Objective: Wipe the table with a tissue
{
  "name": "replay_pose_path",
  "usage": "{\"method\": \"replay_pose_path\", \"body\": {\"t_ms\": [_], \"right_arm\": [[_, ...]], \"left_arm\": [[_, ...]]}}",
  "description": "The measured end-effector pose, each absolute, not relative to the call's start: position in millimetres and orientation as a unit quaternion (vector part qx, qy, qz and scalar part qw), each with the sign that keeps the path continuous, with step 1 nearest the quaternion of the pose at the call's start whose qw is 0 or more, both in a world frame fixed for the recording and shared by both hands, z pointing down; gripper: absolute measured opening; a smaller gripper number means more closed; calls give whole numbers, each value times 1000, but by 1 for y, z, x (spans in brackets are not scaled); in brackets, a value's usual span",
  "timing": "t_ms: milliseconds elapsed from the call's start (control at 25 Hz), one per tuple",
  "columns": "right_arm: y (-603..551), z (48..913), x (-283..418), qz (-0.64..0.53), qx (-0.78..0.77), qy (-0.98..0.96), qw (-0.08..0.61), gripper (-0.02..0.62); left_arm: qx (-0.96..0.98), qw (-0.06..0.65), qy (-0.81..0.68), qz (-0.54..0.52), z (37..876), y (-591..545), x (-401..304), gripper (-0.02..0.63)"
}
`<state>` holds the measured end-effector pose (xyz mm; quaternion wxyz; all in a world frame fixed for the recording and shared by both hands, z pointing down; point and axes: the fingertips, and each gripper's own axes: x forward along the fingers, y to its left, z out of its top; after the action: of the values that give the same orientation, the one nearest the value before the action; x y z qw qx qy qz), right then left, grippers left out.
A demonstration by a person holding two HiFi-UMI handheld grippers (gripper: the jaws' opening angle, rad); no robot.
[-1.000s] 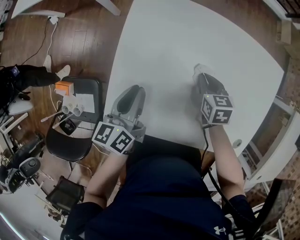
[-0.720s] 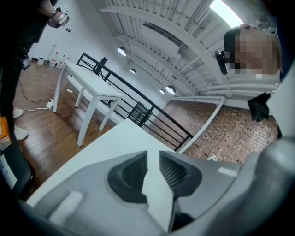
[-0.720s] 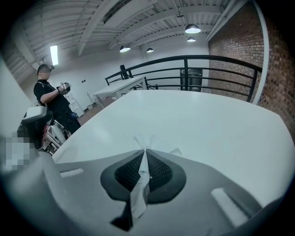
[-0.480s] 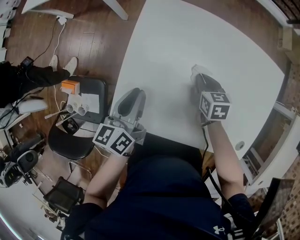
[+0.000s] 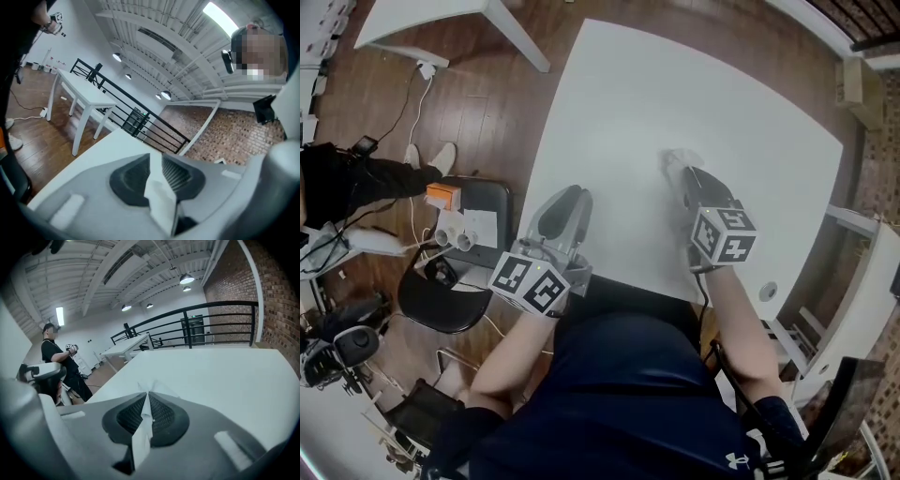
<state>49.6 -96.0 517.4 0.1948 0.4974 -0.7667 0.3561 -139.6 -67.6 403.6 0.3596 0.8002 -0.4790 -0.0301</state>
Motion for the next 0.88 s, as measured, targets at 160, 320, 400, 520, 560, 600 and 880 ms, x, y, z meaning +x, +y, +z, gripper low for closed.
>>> {"method": "replay_pose_path", "body": {"t_ms": [160,320,400,520,560,600,880], "right_arm": [[-77,482,73,354,506,-770,161,14],[-57,454,97,352,514,-771,130,14],[-48,439,113,351,518,-772,116,14],[-31,414,141,353,523,-770,97,14],[-25,406,149,353,525,-769,90,14],[-21,401,157,353,527,-768,82,14],[1,362,193,337,539,-772,15,14]], "left_arm": [[812,347,-468,-30,388,-58,-116,77],[827,329,-455,-45,376,-48,-94,77],[831,323,-451,-47,367,-44,-78,77],[834,322,-445,-44,350,-30,-52,77],[835,322,-443,-44,346,-25,-44,77],[837,321,-441,-43,343,-21,-38,77],[848,309,-429,-44,327,-3,-1,77]]}}
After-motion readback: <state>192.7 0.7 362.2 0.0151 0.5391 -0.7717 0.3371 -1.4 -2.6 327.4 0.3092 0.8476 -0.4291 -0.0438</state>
